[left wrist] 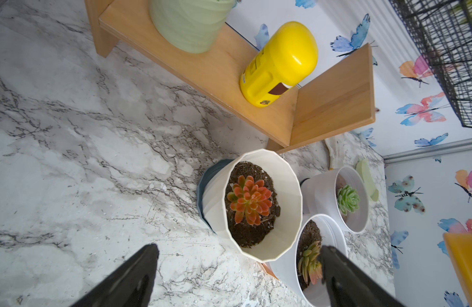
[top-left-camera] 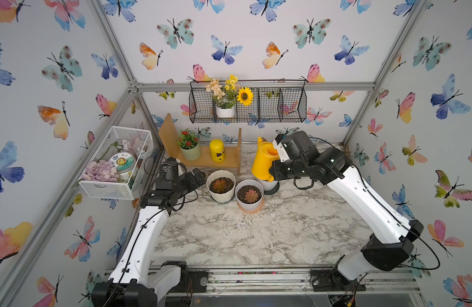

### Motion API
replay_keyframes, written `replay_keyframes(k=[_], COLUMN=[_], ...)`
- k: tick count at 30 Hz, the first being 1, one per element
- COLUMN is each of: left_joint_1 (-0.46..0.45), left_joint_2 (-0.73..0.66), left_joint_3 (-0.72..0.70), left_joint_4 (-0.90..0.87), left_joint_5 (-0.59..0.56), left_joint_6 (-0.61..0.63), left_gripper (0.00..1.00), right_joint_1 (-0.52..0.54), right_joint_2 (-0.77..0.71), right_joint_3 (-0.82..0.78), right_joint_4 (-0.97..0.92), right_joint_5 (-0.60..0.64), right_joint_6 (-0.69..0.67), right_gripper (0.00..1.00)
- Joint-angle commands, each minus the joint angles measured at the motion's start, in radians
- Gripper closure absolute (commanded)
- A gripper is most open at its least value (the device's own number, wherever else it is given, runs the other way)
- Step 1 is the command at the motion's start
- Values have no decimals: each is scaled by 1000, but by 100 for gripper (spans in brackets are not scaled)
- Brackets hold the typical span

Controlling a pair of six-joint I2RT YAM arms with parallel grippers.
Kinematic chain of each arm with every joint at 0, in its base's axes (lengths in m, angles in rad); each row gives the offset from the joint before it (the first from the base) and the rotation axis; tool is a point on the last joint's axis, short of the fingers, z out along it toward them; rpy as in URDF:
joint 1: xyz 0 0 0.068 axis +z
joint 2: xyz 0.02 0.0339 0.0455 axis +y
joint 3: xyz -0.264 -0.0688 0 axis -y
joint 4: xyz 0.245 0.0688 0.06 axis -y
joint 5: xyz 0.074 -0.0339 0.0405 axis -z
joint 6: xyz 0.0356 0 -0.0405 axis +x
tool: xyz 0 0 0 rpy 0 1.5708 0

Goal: Water the succulent around the soil edge
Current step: Place the watering can at the center of the board.

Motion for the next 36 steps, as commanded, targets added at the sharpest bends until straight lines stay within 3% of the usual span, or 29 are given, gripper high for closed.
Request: replay_keyframes(k=[1,6,14,26,36], left_joint_1=[-32,-49,-94,-123,-124], left_joint_2=[-32,-63,-146,-291,-296], left_joint_3=[24,6,-77,-205,-236], left_joint_4=[34,60,78,74,101], left_joint_5=[-33,-8,-37,-92,-126], left_joint_6=[-7,-39,-14,-28,19], left_gripper=[2,2,1,2,2], right_joint_1=[-46,-58,-86,-104,-109], right_joint_2=[-73,-189,-343,-414,-381], right_joint_3=[-82,-299,-664,-996,-1134], right_joint_4=[25,77,272,572,748], right_joint_5=[176,369,439,452,410], right_joint_6=[-21,73,119,134,166], right_gripper=[99,99,99,98,99])
